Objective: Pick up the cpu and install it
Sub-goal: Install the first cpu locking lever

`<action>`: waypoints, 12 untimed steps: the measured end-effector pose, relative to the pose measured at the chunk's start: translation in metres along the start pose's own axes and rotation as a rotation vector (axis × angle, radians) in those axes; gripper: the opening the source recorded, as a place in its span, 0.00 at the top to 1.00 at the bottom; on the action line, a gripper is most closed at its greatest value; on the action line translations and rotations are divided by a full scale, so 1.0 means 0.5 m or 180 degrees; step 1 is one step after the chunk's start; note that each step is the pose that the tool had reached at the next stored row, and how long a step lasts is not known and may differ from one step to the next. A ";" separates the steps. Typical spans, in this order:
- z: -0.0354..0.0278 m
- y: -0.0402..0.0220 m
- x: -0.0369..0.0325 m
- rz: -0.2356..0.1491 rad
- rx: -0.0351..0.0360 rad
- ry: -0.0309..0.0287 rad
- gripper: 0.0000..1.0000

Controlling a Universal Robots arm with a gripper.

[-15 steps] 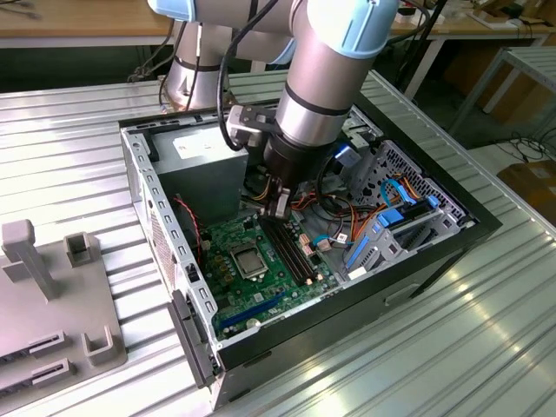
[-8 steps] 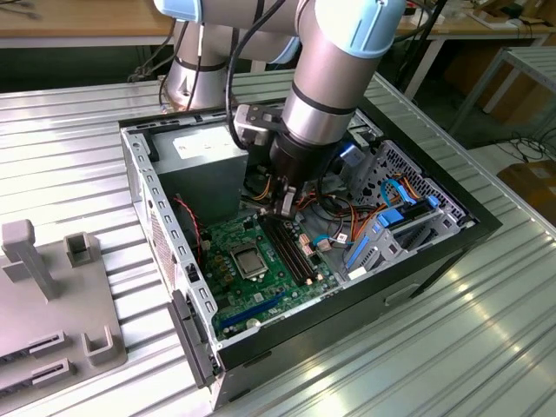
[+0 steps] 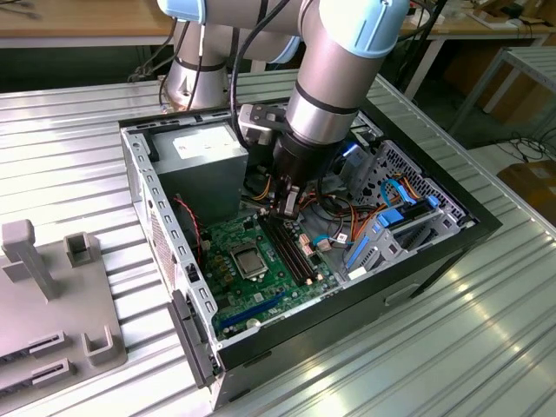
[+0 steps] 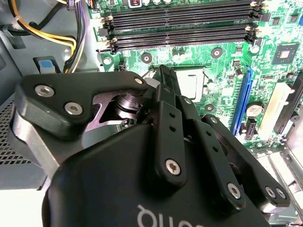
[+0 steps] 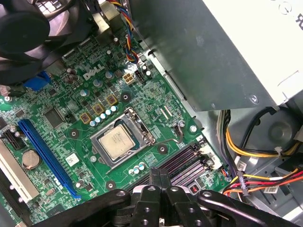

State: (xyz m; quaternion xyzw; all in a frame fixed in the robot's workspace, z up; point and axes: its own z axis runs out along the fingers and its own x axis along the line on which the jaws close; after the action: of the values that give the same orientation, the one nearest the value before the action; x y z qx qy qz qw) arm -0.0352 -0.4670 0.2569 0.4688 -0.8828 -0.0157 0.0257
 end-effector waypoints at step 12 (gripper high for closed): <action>0.000 -0.006 -0.011 0.0000 0.0000 0.0000 0.89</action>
State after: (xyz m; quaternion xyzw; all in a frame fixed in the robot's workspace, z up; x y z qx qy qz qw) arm -0.0295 -0.4643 0.2567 0.4688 -0.8828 -0.0157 0.0257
